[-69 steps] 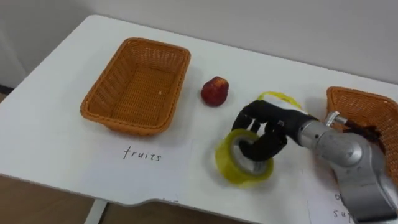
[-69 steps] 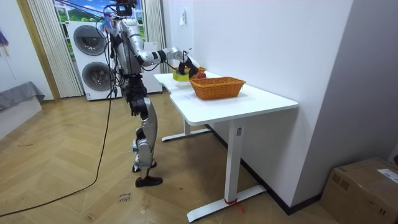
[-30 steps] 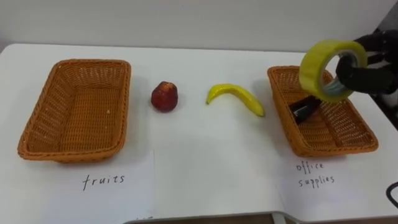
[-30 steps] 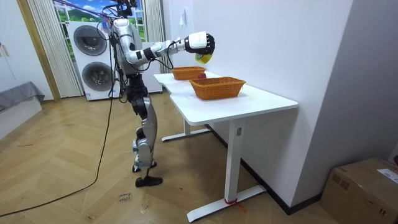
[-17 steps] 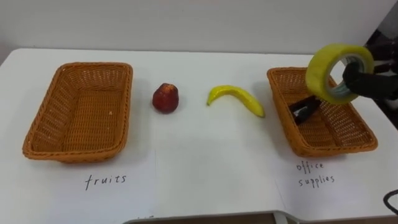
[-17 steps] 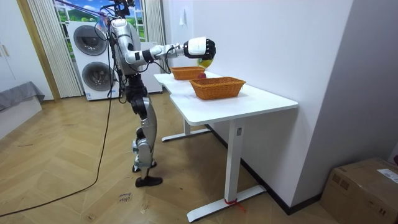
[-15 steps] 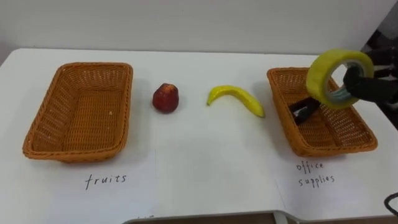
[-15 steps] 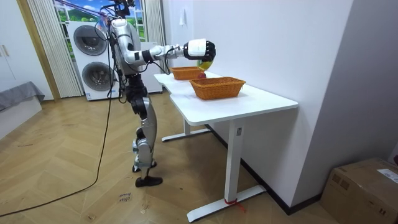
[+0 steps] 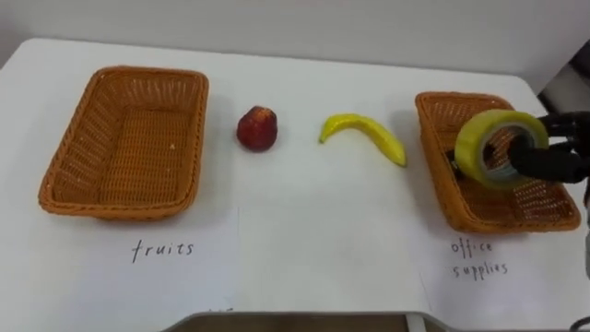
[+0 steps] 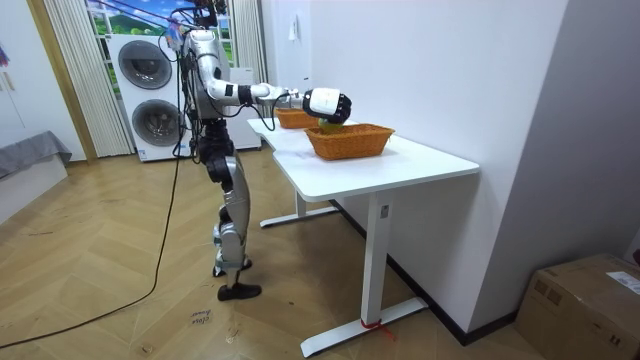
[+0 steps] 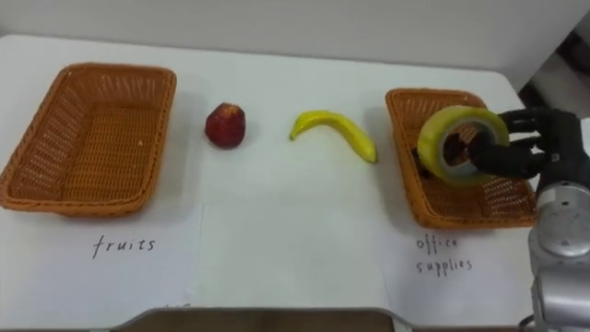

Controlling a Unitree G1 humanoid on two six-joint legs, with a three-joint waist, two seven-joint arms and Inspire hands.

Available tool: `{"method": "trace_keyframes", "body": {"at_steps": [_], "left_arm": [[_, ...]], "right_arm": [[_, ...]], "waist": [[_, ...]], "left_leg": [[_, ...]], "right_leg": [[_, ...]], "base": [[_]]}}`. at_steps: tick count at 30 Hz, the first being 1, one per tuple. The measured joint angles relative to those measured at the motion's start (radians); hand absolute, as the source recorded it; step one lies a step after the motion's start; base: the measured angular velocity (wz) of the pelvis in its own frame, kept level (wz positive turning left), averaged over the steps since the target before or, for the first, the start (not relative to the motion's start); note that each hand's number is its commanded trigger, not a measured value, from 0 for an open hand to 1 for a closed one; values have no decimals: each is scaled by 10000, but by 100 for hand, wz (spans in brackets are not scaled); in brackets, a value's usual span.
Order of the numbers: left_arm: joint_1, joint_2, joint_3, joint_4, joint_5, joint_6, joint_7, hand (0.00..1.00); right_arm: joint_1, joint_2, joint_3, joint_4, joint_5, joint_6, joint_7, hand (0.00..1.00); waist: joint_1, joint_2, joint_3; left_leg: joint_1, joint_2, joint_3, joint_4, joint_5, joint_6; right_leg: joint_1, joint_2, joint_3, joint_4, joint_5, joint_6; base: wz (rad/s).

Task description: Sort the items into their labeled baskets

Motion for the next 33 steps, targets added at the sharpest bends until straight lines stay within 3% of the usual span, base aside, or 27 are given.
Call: {"method": "trace_keyframes", "body": {"at_steps": [2,3,4,5,6,7,8,19,33], "left_arm": [[-206,80,5,-41,-22,-11,-79,0],[-247,91,3,-54,-27,-24,-83,0],[-288,102,0,-50,-113,-28,-96,0],[-294,105,-5,-44,-169,-17,-118,0],[-302,105,-7,-43,-194,-11,-119,0],[-324,109,-45,-44,-318,-7,-121,0],[-319,117,-122,-33,-346,2,-118,0],[-450,166,-839,41,-442,7,-154,0],[-433,194,-966,38,-518,-8,-113,0]], "right_arm": [[-262,-220,129,442,408,-240,-279,98],[-331,-270,144,570,492,-290,-365,85],[-574,-337,154,1003,636,-370,-461,78],[-833,-365,225,1412,657,-382,-598,62],[-936,-391,287,1599,651,-382,-666,55],[-1019,-455,477,1841,630,-389,-814,22],[-1032,-464,567,1851,566,-486,-1009,0],[-1064,-515,951,2049,592,-995,-1269,0],[-1058,-513,1311,2036,573,-1096,-1275,0]], "waist": [[130,28,-10],[142,23,-8],[154,21,-4],[154,22,-3],[148,20,-4],[156,13,2],[155,13,2],[151,-10,9],[165,37,14]], "left_leg": [[-347,19,9,135,4,3],[-444,28,10,168,4,1],[-581,40,8,234,5,-3],[-695,48,-6,285,6,-4],[-769,52,-6,298,8,-8],[-845,56,-10,313,18,-19],[-888,59,-11,309,31,-26],[-1003,71,-22,298,41,-40],[-813,72,-26,279,45,-46]], "right_leg": [[-314,-3,-25,55,35,-25],[-406,-1,-26,81,42,-33],[-553,-3,-85,146,47,-41],[-636,-3,-114,150,56,-56],[-705,-1,-116,150,64,-66],[-785,1,-144,150,79,-80],[-853,0,-179,153,87,-90],[-968,64,-222,150,91,-98],[-773,73,-209,136,92,-100]], "base": [[0],[0],[0],[0],[0],[0],[0],[0],[0]]}}
